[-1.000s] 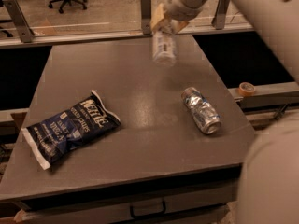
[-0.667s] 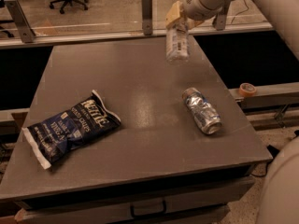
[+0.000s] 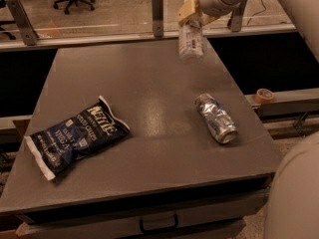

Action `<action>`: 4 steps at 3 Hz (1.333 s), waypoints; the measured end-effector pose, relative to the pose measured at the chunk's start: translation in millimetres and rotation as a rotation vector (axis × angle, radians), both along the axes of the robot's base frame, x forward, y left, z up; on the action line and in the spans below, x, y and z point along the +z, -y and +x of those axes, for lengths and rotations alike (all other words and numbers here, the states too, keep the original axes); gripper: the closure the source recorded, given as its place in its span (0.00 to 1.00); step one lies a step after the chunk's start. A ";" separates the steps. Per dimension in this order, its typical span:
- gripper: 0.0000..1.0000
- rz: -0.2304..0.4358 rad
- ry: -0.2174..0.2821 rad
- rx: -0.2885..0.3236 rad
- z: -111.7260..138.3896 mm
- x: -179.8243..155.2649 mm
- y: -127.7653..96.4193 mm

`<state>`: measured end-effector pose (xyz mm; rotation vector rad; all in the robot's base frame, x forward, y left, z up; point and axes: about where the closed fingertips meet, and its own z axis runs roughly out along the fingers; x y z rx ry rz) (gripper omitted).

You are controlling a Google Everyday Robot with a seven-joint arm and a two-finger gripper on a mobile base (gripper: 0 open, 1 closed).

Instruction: Place blue plastic bottle upright

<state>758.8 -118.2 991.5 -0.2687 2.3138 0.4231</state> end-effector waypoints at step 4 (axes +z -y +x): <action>1.00 0.069 0.120 0.283 7.2 8.8 53.5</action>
Offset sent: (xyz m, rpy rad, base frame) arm 0.0296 -0.1403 0.1285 0.1086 -0.3635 0.4054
